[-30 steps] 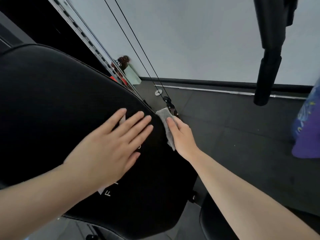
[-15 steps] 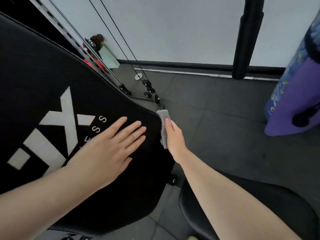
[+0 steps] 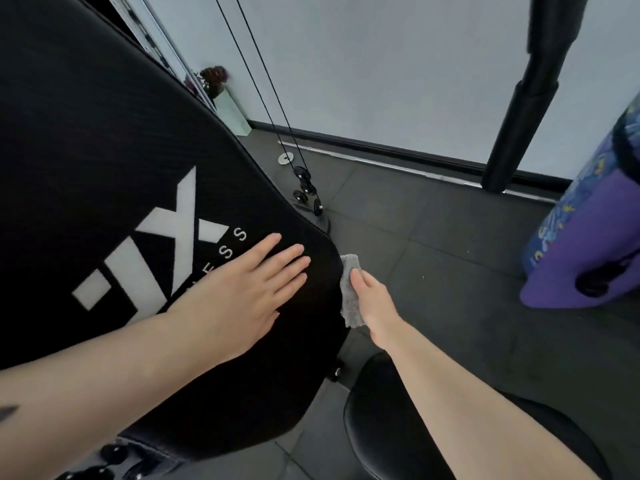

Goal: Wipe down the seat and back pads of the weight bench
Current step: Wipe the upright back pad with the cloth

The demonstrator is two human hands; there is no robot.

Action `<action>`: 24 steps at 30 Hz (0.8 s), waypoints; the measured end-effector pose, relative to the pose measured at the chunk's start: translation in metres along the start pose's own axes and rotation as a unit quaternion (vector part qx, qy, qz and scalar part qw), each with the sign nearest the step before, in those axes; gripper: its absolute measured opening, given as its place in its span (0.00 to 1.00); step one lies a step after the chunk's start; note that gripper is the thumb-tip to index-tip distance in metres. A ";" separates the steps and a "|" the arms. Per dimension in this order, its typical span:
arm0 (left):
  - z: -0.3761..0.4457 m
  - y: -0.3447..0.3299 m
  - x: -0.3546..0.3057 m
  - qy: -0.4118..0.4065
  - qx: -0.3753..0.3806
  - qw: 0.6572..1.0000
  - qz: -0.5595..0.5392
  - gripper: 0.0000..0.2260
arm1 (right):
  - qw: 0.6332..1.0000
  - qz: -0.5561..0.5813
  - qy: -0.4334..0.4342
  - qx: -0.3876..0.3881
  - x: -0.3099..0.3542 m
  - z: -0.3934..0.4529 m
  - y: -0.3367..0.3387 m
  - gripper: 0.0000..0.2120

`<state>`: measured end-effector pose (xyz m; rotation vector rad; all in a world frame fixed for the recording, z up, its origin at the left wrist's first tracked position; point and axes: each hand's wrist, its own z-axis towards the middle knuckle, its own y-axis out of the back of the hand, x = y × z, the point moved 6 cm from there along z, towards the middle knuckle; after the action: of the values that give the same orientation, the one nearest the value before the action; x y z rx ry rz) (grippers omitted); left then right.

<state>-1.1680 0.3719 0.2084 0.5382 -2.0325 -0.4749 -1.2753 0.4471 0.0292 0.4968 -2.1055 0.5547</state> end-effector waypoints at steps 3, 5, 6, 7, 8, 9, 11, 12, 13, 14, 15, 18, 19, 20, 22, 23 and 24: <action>-0.007 0.015 0.010 0.036 -0.064 0.994 -0.087 0.27 | 0.995 0.036 0.090 0.030 0.073 -0.027 -0.013 0.13; -0.017 0.030 0.019 0.065 -0.084 0.980 -0.166 0.24 | 0.987 0.007 0.144 0.064 0.121 -0.049 -0.029 0.13; -0.025 0.037 0.027 0.089 -0.079 0.974 -0.192 0.25 | 0.983 -0.015 0.166 0.083 0.144 -0.060 -0.040 0.14; -0.035 0.044 0.039 0.117 -0.085 0.968 -0.206 0.25 | 0.977 -0.036 0.187 0.101 0.168 -0.071 -0.052 0.15; -0.050 0.051 0.054 0.146 -0.093 0.963 -0.205 0.25 | 0.970 -0.055 0.209 0.112 0.191 -0.082 -0.065 0.16; -0.066 0.057 0.067 0.169 -0.106 0.961 -0.191 0.24 | 0.962 -0.075 0.235 0.113 0.212 -0.093 -0.077 0.16; -0.102 0.068 0.088 0.205 -0.120 0.959 -0.157 0.25 | 0.950 -0.101 0.275 0.106 0.246 -0.113 -0.096 0.18; -0.122 0.074 0.096 0.231 -0.126 0.953 -0.150 0.25 | 0.946 -0.106 0.287 0.110 0.260 -0.124 -0.107 0.19; -0.134 0.078 0.102 0.252 -0.137 0.946 -0.151 0.25 | 0.944 -0.111 0.292 0.109 0.270 -0.130 -0.112 0.20; -0.145 0.082 0.107 0.277 -0.143 0.938 -0.154 0.26 | 0.941 -0.119 0.299 0.106 0.279 -0.136 -0.115 0.21; -0.162 0.086 0.112 0.312 -0.143 0.926 -0.153 0.27 | 0.935 -0.133 0.311 0.108 0.290 -0.146 -0.124 0.22; -0.212 0.091 0.129 0.440 -0.148 0.876 -0.131 0.28 | 0.900 -0.173 0.383 0.115 0.323 -0.184 -0.151 0.22; -0.228 0.089 0.133 0.496 -0.141 0.843 -0.154 0.30 | 0.884 -0.185 0.412 0.122 0.333 -0.197 -0.161 0.20; -0.240 0.086 0.133 0.550 -0.134 0.799 -0.203 0.33 | 0.864 -0.208 0.440 0.132 0.341 -0.210 -0.171 0.19; -0.248 0.074 0.125 0.615 -0.164 0.703 -0.318 0.37 | 0.812 -0.283 0.492 0.132 0.352 -0.229 -0.188 0.20; -0.245 0.067 0.121 0.623 -0.168 0.669 -0.368 0.38 | 0.786 -0.323 0.512 0.126 0.355 -0.234 -0.194 0.20; -0.240 0.062 0.118 0.623 -0.164 0.652 -0.400 0.38 | 0.766 -0.355 0.523 0.118 0.358 -0.235 -0.197 0.21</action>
<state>-1.0238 0.3312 0.4385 1.1202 -0.2734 -0.6789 -1.2075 0.3646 0.4883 0.8243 -0.6811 0.4659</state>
